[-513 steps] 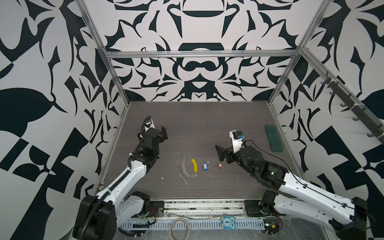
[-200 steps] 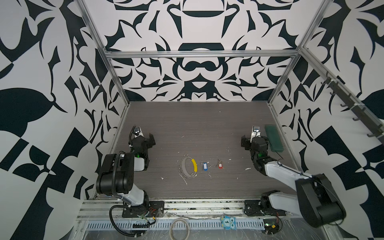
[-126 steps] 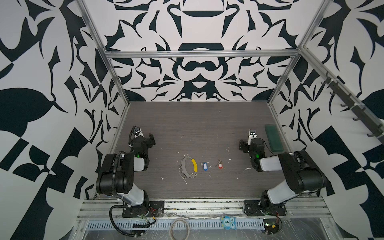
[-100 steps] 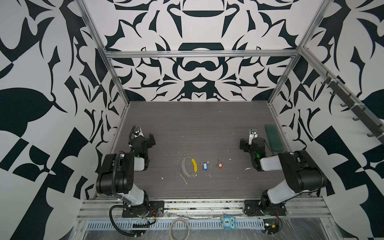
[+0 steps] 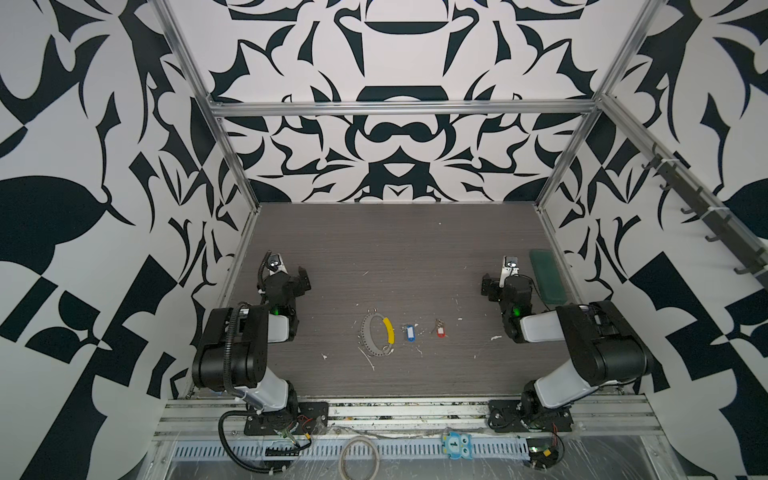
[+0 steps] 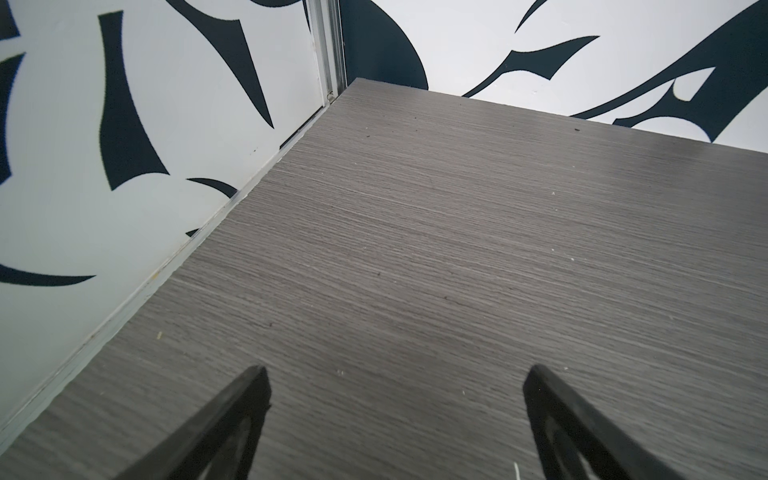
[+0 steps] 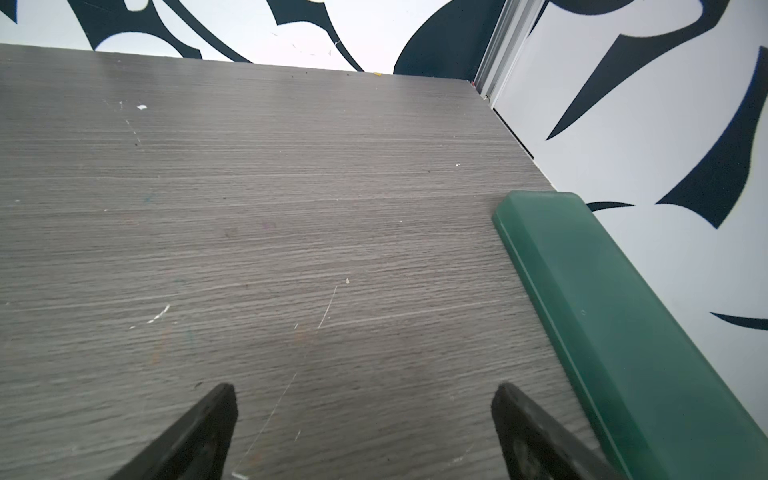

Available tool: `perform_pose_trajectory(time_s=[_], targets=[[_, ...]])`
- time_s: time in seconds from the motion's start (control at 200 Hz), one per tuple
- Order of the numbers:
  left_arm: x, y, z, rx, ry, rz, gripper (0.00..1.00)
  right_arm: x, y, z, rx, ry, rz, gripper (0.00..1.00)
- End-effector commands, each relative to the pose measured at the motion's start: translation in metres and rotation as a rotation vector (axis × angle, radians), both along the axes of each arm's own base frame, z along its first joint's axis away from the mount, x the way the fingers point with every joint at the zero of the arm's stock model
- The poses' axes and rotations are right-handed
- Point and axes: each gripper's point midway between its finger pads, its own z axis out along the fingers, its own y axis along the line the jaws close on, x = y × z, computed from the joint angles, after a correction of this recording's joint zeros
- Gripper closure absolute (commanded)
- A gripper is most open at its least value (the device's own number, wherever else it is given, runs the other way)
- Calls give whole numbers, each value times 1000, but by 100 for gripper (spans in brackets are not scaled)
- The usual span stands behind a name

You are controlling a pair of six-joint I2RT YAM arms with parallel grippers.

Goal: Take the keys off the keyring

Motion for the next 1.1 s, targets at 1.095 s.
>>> perform_pose_trajectory(time_s=[1.095], targets=[[2,0,9,-3,-39,-3,1,4,8,32,5,-73,41,0]])
